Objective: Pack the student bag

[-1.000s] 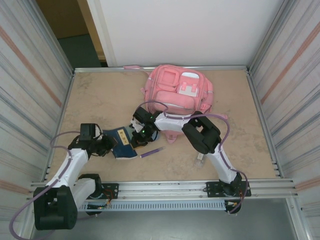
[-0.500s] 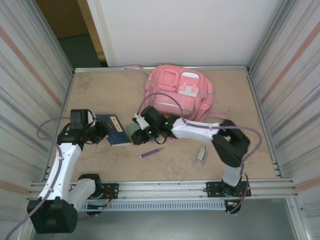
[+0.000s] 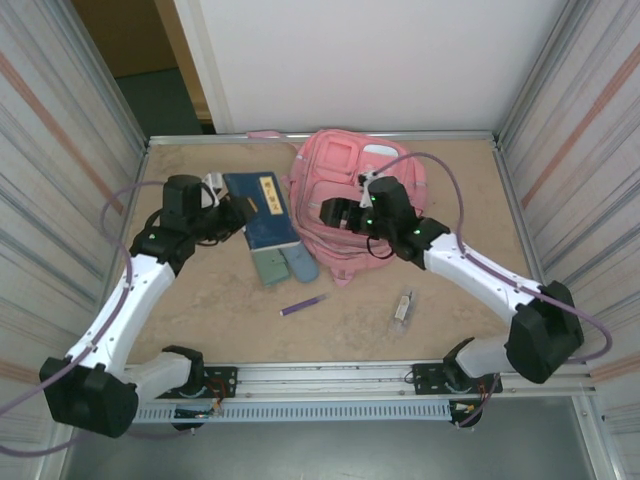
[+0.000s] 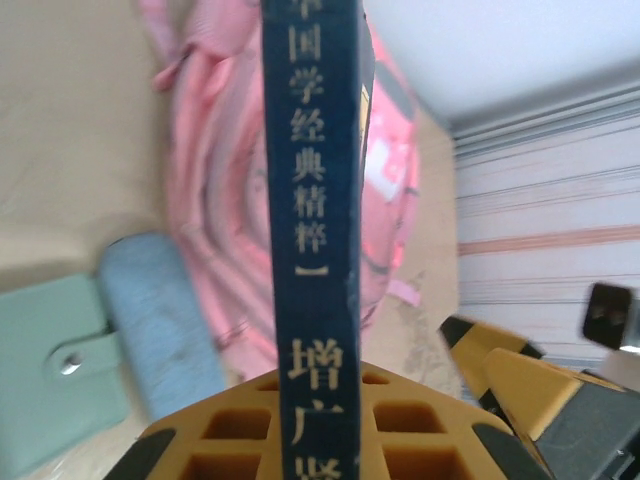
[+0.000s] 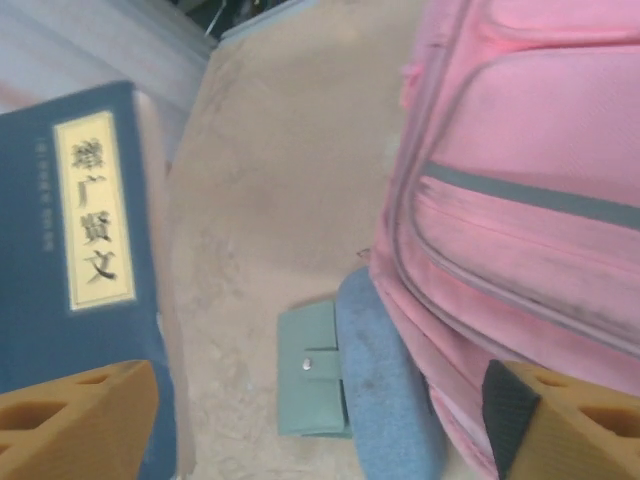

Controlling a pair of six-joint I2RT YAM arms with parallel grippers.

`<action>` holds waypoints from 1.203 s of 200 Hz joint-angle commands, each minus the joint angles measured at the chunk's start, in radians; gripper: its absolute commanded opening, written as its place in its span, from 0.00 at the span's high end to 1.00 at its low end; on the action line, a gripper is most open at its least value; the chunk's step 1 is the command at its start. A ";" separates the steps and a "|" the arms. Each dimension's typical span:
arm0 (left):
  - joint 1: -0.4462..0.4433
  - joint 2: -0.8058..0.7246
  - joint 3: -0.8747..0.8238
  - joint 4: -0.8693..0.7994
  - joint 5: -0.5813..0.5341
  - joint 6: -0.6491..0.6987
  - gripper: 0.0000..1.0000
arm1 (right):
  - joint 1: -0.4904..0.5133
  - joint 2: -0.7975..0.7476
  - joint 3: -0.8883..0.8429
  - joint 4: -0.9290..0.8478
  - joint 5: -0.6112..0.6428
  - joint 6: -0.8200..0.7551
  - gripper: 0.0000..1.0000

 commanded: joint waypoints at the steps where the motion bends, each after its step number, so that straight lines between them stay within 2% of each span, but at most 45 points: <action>1: -0.022 0.033 0.016 0.255 -0.034 -0.131 0.92 | -0.017 -0.077 -0.032 -0.008 -0.019 0.342 0.06; 25: -0.046 0.090 -0.006 0.408 -0.043 -0.280 0.91 | -0.009 -0.127 -0.090 0.122 -0.015 0.477 0.06; 51: -0.094 0.140 -0.029 0.498 -0.080 -0.422 0.91 | 0.003 -0.131 -0.117 0.249 -0.032 0.572 0.06; 67: -0.110 0.175 -0.057 0.589 -0.061 -0.528 0.91 | 0.026 -0.119 -0.128 0.327 -0.037 0.601 0.07; 108: -0.174 0.240 -0.069 0.722 -0.025 -0.647 0.91 | 0.059 -0.046 -0.110 0.428 -0.050 0.656 0.12; 121: -0.196 0.245 -0.058 0.726 -0.013 -0.642 0.90 | 0.060 -0.033 -0.106 0.441 -0.047 0.659 0.20; 136: -0.222 0.241 -0.062 0.718 -0.033 -0.645 0.90 | 0.055 -0.034 -0.110 0.458 -0.035 0.672 0.36; 145: -0.232 0.240 -0.071 0.713 -0.048 -0.661 0.90 | 0.054 -0.048 -0.113 0.455 -0.013 0.677 0.40; 172: -0.236 0.238 -0.105 0.741 -0.038 -0.685 0.88 | 0.065 -0.112 -0.103 0.388 0.061 0.570 0.69; 187: -0.246 0.236 -0.106 0.702 -0.036 -0.671 0.82 | 0.061 -0.135 -0.098 0.368 0.071 0.533 0.82; 206: -0.254 0.252 -0.098 0.684 0.021 -0.651 0.69 | 0.051 -0.158 -0.101 0.338 0.072 0.504 0.99; 220: -0.254 0.264 -0.086 0.676 0.081 -0.584 0.56 | 0.037 -0.178 -0.106 0.311 0.076 0.474 1.00; 240: -0.256 0.258 -0.052 0.507 0.102 -0.452 0.47 | 0.005 -0.211 -0.096 0.231 0.079 0.439 1.00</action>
